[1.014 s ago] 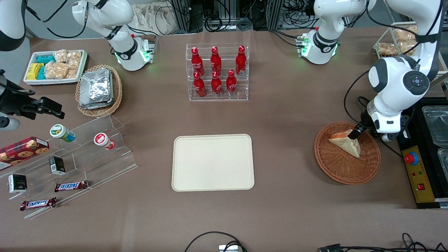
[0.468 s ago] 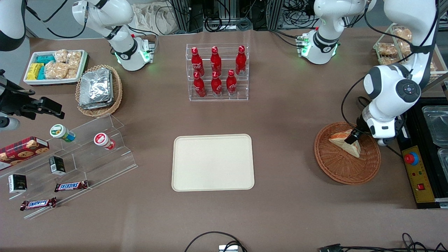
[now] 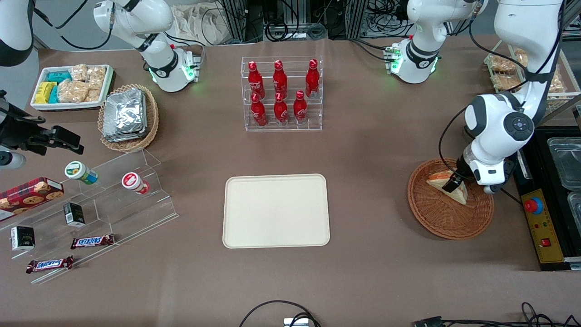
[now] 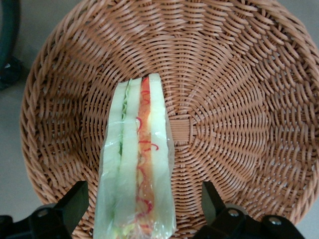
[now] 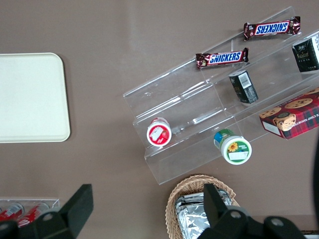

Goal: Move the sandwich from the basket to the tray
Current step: 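Close the left gripper on the wrapped sandwich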

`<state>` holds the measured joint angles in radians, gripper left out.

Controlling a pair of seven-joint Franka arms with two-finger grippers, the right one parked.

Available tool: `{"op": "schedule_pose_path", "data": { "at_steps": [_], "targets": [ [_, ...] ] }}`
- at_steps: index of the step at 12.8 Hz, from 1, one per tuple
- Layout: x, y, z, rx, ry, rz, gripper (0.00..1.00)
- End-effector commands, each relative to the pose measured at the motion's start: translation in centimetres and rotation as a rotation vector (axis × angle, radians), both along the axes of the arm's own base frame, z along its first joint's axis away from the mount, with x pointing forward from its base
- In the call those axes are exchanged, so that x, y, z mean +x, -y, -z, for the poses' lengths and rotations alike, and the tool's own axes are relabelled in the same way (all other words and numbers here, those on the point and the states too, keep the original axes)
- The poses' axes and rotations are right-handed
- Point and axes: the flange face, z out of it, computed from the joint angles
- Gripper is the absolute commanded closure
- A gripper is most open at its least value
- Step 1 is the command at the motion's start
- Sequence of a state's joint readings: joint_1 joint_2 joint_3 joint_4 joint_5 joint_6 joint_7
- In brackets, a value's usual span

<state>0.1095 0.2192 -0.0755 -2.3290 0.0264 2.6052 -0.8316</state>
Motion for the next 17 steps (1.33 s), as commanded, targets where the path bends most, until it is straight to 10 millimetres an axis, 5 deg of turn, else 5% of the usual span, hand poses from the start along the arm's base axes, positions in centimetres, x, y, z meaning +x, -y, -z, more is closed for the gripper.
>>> {"op": "schedule_pose_path", "data": {
  "at_steps": [1,4,6,8,12,17],
  "targets": [
    [-0.3,0.2,0.8,0.005,0.017,-0.007,0.0],
    [-0.3,0.2,1.6,0.003,0.021,-0.008,0.21],
    [-0.3,0.4,1.7,0.013,0.02,0.015,0.63],
    [-0.6,0.7,1.8,0.029,0.015,0.048,0.89],
    [-0.8,1.2,-1.2,0.082,0.0,0.125,0.9],
    [-1.3,3.3,-6.2,0.2,-0.02,0.469,0.9]
  ]
}}
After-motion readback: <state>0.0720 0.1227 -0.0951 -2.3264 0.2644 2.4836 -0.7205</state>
